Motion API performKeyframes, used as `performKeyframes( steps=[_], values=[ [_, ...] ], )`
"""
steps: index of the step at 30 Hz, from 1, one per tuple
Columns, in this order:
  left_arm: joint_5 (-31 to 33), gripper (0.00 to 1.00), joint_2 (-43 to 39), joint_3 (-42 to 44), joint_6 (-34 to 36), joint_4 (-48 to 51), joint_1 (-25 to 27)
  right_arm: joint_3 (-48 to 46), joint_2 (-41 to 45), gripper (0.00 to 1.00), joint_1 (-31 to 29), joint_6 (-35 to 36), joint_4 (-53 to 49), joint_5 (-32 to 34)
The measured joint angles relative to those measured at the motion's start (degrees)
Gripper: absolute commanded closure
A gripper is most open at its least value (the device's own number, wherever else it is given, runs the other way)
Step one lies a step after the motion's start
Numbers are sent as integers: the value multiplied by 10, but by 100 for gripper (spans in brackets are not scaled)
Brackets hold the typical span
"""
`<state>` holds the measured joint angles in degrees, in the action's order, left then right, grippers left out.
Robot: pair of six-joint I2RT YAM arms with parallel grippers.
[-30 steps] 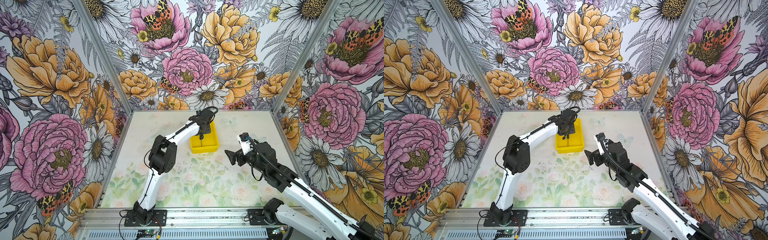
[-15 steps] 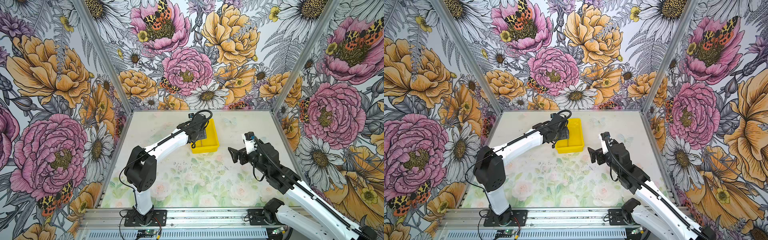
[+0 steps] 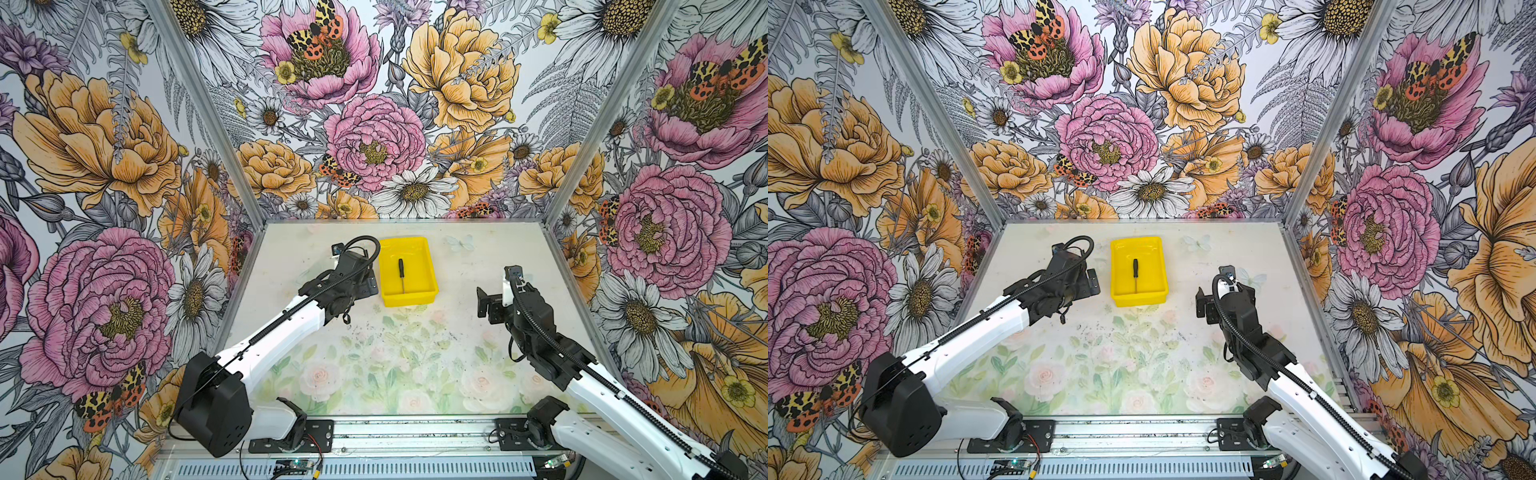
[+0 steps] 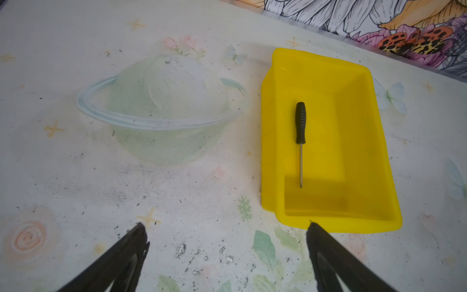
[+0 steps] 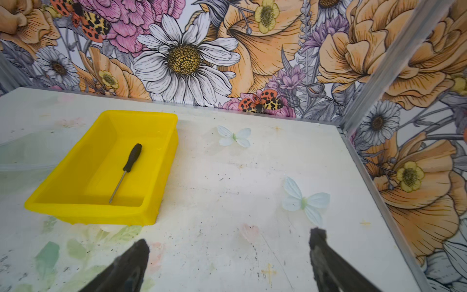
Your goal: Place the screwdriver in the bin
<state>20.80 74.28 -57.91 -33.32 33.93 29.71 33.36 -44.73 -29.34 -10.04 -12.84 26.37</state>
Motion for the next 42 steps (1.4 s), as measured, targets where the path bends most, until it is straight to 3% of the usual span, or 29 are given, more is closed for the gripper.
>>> performKeyframes(
  steps=[9, 18, 26, 33, 42],
  values=[
    [34, 1, -108, 97, 72, -82, -143, -78, -24, 1, 86, 16, 70, 50],
    [42, 1, -135, 215, 185, -244, -242, -179, -28, 0, 158, 15, 158, 38],
    [4, 1, -116, 333, 248, -439, -259, -184, -101, 0, 192, 24, 244, 18],
    [-27, 1, -27, 359, 264, -587, -281, -181, -157, 0, 216, 27, 311, -2],
    [-55, 1, 24, 360, 283, -692, -284, -177, -192, 1, 245, 30, 370, -31]
  ],
)
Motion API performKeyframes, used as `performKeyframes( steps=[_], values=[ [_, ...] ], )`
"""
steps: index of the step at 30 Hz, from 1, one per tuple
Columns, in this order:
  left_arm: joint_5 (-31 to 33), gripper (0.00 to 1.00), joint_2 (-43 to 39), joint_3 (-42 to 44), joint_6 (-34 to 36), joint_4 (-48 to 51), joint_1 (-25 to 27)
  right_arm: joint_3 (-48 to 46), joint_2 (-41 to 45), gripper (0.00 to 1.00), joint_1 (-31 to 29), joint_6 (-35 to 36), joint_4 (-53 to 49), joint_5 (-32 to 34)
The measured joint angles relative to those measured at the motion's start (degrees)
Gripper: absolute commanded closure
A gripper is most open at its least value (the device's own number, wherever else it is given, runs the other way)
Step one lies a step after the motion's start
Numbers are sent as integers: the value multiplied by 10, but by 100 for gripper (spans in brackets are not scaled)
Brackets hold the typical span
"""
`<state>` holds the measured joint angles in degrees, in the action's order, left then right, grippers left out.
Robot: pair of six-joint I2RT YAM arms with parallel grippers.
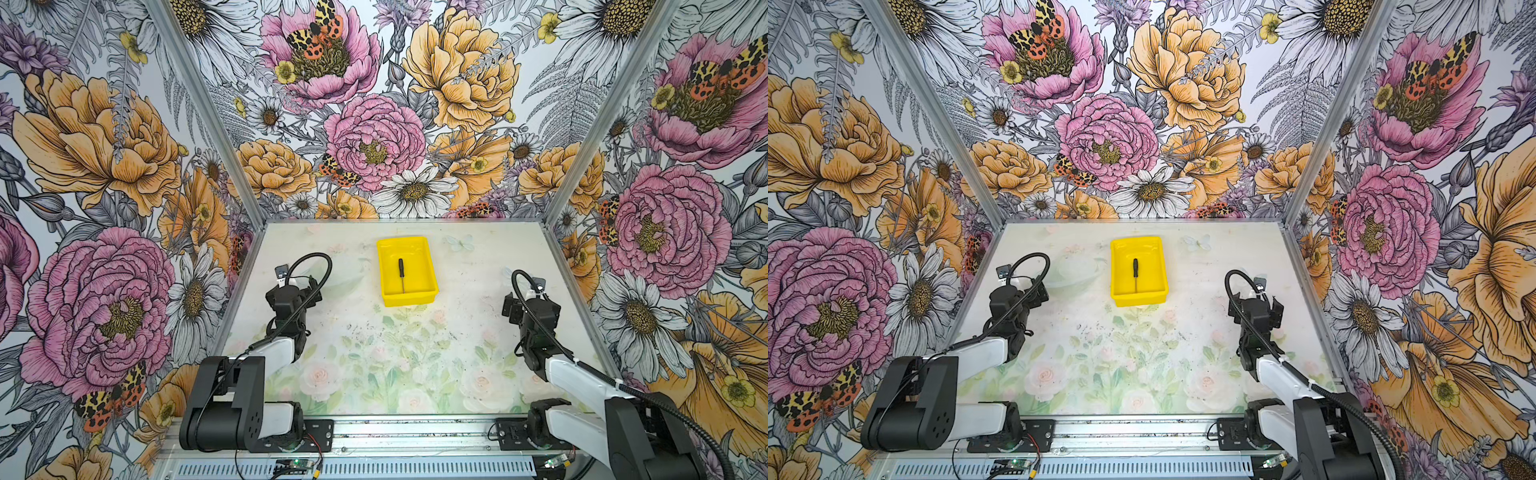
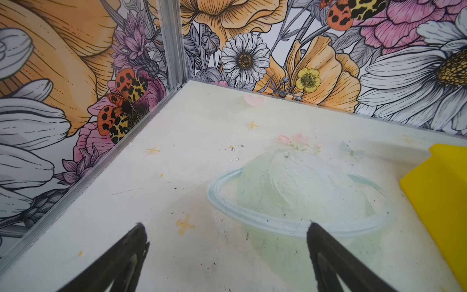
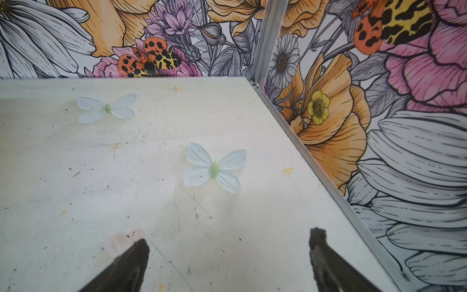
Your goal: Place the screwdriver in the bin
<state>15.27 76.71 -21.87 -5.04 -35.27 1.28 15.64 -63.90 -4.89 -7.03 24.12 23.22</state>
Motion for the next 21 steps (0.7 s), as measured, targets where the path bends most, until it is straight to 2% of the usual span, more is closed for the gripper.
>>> performKeyframes(
  steps=[6, 11, 16, 21],
  values=[
    [-24, 1, 30, 2, 22, -67, -9, 10, -32, 1, 1, 0, 29, -15],
    [-46, 1, 92, 21, 22, -148, -28, 20, -59, 1, 1, -1, 56, -23],
    [-59, 1, 119, 25, 22, -178, -32, 32, -74, 1, 1, -4, 62, -28],
    [-64, 1, 119, 25, 22, -195, -32, 53, -74, 1, 1, 0, 37, -61]
  ],
)
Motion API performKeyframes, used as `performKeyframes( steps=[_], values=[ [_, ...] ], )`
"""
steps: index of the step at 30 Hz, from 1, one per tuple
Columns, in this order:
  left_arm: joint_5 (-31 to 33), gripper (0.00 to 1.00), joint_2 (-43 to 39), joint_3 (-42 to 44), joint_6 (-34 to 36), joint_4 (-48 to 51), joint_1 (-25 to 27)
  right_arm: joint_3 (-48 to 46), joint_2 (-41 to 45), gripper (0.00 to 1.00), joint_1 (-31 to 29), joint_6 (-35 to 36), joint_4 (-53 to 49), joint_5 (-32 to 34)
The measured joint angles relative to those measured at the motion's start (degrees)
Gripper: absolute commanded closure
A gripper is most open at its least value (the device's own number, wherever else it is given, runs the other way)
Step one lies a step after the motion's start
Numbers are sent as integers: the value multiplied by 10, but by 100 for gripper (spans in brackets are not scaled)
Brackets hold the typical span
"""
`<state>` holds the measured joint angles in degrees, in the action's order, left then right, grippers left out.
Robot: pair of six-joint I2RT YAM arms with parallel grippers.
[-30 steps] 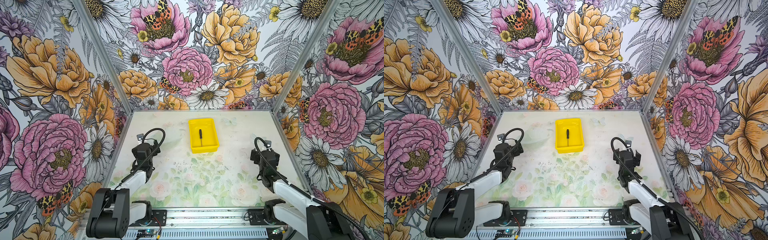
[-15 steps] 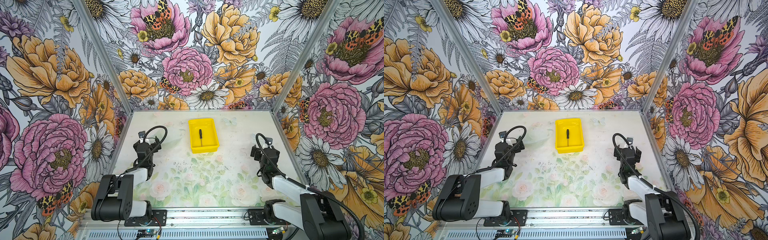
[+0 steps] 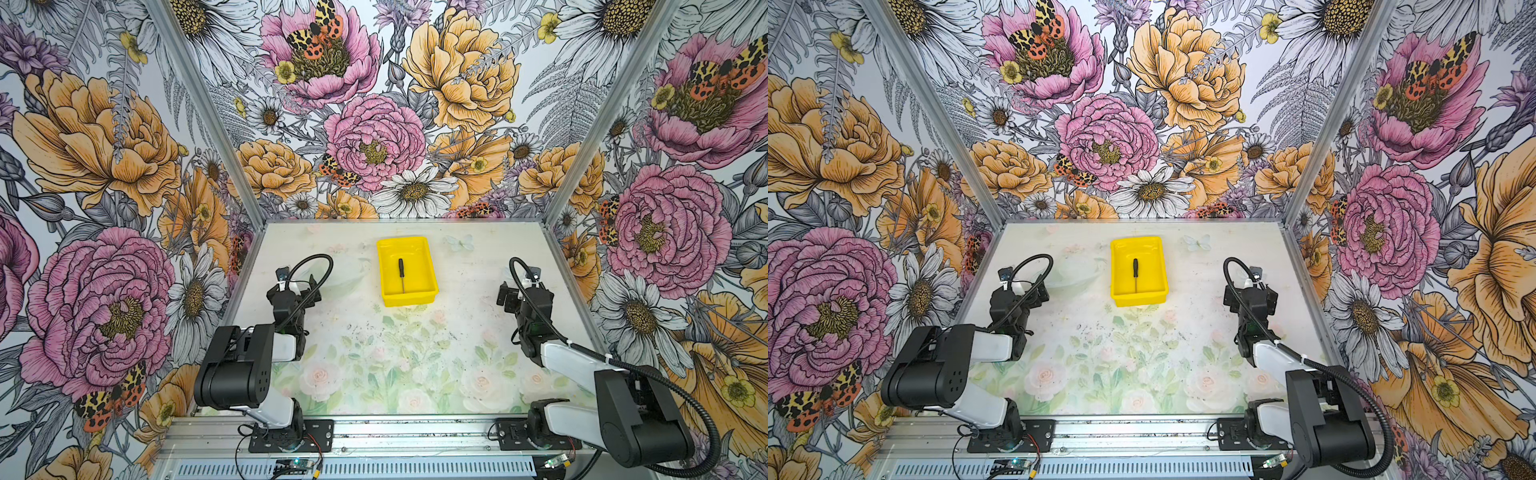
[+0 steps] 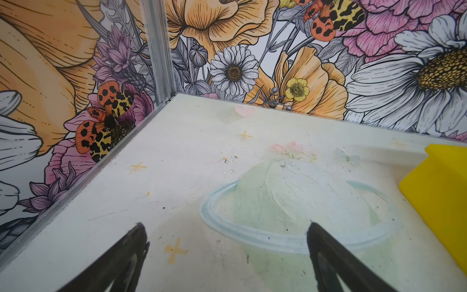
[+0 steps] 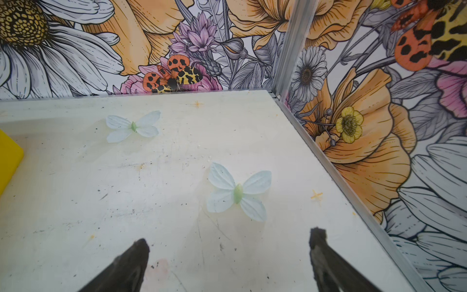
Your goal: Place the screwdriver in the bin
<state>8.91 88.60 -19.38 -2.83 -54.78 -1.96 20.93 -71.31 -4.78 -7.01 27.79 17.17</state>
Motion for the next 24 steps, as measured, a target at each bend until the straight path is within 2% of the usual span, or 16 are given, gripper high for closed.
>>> performKeyframes(
  steps=[7, 15, 19, 24],
  values=[
    [8, 1, 0, 0, 1, -7, 10, -2, 58, 0, 0, 0, -63, -14],
    [29, 1, 0, -2, 5, -7, 23, -42, 147, 0, 0, 2, -104, 2],
    [31, 1, 0, -2, 5, -7, 23, -53, 137, 1, 0, 7, -83, 10],
    [28, 1, 0, -2, 5, -7, 17, -50, 50, 1, 0, 5, -7, 15]
  ],
)
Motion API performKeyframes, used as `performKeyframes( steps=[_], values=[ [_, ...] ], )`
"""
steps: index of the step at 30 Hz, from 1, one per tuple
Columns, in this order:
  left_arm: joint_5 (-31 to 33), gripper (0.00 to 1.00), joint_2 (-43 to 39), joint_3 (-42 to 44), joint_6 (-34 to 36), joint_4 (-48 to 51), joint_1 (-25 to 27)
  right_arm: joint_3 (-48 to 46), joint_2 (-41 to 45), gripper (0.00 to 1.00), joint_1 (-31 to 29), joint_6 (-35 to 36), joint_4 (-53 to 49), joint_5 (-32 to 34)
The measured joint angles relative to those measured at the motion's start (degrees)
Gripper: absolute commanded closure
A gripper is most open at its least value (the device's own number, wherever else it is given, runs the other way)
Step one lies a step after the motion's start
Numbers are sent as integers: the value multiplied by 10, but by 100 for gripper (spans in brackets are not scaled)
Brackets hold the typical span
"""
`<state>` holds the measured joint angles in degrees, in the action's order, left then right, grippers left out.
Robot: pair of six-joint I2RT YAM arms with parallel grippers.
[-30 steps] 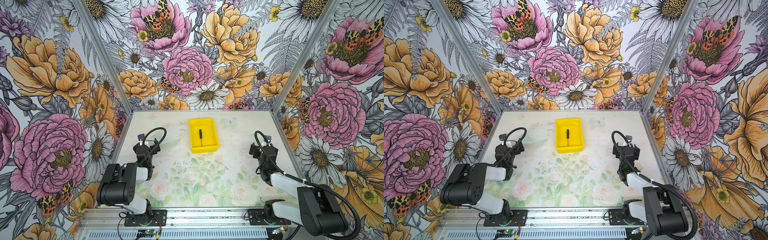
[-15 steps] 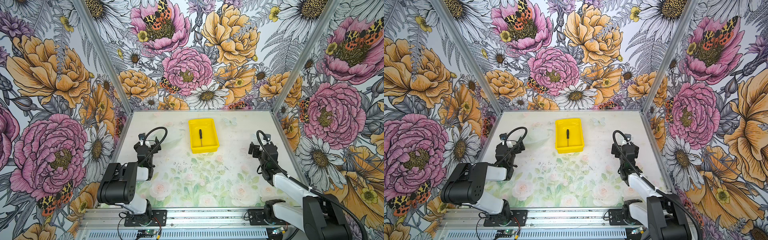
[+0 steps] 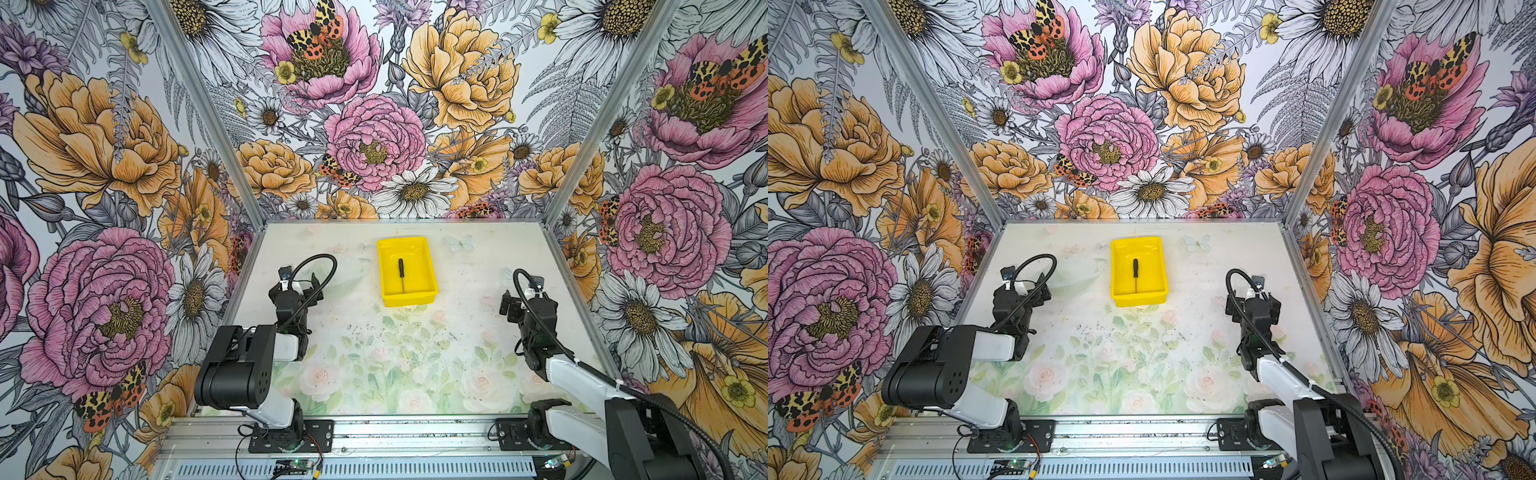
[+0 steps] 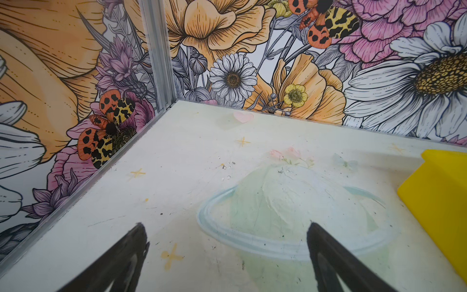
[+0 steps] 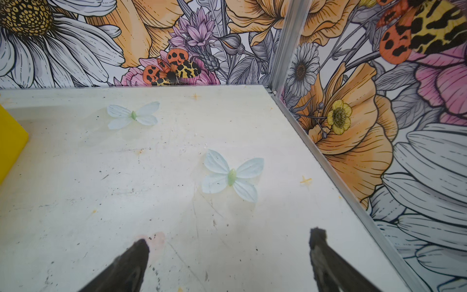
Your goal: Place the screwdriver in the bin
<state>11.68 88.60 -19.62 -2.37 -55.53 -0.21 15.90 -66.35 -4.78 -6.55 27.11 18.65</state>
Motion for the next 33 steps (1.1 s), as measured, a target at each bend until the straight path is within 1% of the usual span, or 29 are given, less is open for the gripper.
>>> performKeyframes(
  steps=[4, 6, 9, 13, 16, 18, 33],
  values=[
    [-8, 1, 0, 0, 0, 0, -7, 27, -84, 1, 0, 0, 43, 2],
    [-13, 1, 0, 0, 0, 0, -8, 44, -106, 0, 0, 2, 58, 2],
    [-37, 1, 0, 0, 0, 0, -14, 62, -127, 0, 4, 9, 88, 2],
    [-66, 1, 0, 0, 0, 0, -24, 63, -167, 1, 11, 11, 147, 7],
    [-88, 1, 0, 0, 0, 1, -29, 63, -193, 1, 21, 11, 163, 3],
    [-96, 1, 0, -1, 0, 2, -30, 59, -209, 1, 26, 11, 193, 2],
    [-99, 1, 0, -5, 5, 12, -25, 58, -216, 1, 33, 10, 226, -3]
  ],
)
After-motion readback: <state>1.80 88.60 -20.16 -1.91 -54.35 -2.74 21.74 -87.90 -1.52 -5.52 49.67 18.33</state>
